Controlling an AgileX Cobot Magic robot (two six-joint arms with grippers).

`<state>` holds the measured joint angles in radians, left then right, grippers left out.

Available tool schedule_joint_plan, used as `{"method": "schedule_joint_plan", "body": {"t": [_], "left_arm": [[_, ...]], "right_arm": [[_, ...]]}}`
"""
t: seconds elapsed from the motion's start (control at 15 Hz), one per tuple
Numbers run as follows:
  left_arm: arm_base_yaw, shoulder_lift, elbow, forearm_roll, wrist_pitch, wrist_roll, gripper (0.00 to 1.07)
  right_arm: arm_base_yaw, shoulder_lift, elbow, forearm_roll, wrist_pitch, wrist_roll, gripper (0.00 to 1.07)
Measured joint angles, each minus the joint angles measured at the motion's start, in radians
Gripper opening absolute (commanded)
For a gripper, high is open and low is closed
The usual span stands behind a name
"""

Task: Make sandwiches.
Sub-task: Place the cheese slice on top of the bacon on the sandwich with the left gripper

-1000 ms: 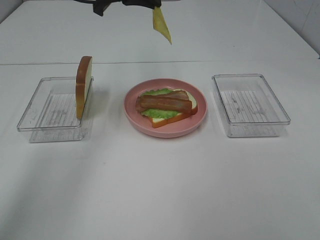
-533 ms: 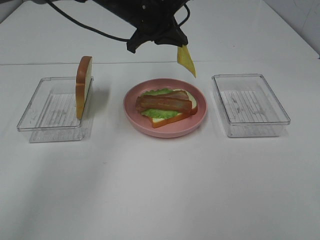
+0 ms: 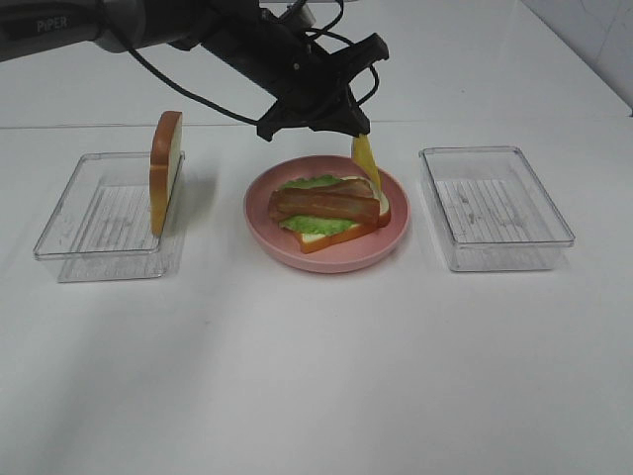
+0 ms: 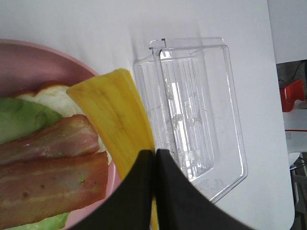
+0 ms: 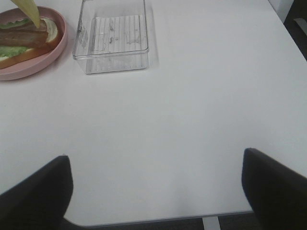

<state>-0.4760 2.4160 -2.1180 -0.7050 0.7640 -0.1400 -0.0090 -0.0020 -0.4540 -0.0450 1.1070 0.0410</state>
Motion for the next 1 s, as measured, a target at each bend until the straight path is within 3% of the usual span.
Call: {"method": "schedule_joint_plan", "body": {"t": [1.0], "left_arm": [[0.000,0.035,0.000,0.038,0.073,-0.013,0.00]], "right_arm": [[0.000,0.000,0.000,0.000,0.000,0.000,0.92]]}}
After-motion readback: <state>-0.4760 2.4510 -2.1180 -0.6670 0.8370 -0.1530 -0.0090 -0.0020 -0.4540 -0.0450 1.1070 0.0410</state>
